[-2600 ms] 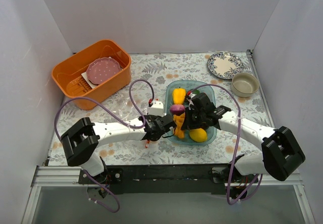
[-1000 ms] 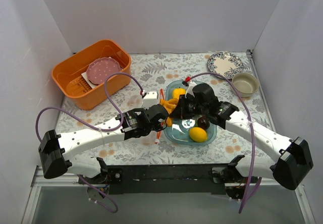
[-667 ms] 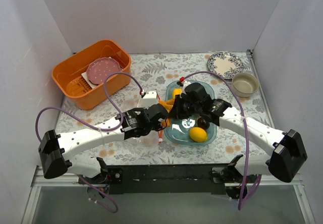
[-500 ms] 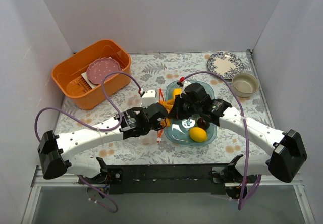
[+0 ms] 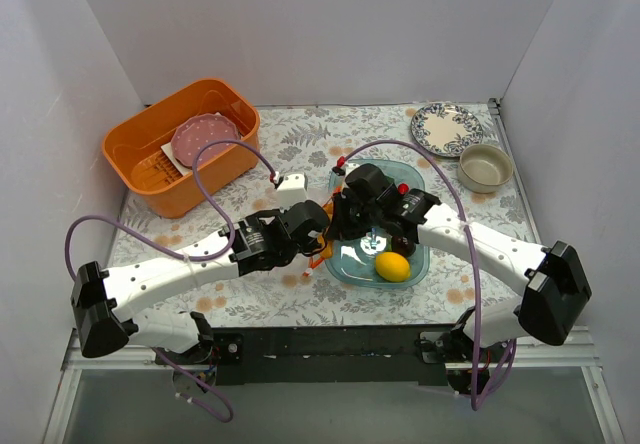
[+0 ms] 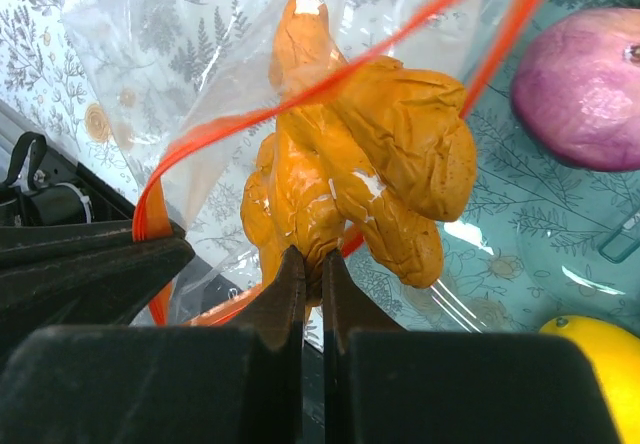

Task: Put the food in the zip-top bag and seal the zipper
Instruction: Place the fake vegetable in the zipper food storage bag.

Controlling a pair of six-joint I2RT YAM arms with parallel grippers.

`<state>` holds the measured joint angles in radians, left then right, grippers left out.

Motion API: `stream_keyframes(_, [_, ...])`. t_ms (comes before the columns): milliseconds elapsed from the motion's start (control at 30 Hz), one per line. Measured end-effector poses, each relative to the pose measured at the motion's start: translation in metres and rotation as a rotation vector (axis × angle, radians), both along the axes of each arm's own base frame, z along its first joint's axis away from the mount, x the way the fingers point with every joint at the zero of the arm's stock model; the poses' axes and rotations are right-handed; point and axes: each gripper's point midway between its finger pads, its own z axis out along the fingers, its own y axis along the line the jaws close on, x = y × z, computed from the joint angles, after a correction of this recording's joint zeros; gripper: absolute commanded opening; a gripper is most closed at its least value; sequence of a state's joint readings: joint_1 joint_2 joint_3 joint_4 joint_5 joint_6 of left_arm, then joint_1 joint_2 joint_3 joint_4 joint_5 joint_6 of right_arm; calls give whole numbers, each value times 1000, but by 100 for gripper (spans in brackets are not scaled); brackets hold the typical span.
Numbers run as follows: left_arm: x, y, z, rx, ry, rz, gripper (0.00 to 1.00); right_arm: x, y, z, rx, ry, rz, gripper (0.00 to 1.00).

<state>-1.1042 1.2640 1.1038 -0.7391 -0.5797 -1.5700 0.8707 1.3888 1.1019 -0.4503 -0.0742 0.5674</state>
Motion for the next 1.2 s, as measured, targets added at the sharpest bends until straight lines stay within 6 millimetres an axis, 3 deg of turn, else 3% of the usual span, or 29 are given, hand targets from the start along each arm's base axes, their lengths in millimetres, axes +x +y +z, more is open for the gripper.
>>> stream_keyframes(133, [1,-3,5,-15,-6,0,0,-2,4,-1,2,7,19,8])
stream_keyframes(233, [1,-3,5,-16,-6,1,0,-4,7,0,13,13,30,34])
stream_keyframes(300, [1,-3,5,-18,-5,3,0,-4,8,1,20,13,33,39])
stream_keyframes(333, [1,-3,5,-19,-5,4,0,-4,8,2,20,8,38,48])
stream_keyframes(400, [1,-3,5,-22,-5,5,0,-3,9,3,26,1,38,54])
stream_keyframes(600, [0,-1,10,-46,-5,17,0,0,5,23,77,-64,18,57])
stream_keyframes(800, [-3,5,18,-82,-9,35,0,3,-17,45,116,-149,-68,52])
stream_keyframes(933, [-3,6,19,-87,-11,43,0,3,-27,42,116,-147,-110,51])
stream_keyframes(1200, [-3,6,19,-91,-9,47,0,2,-15,25,142,-91,-95,52])
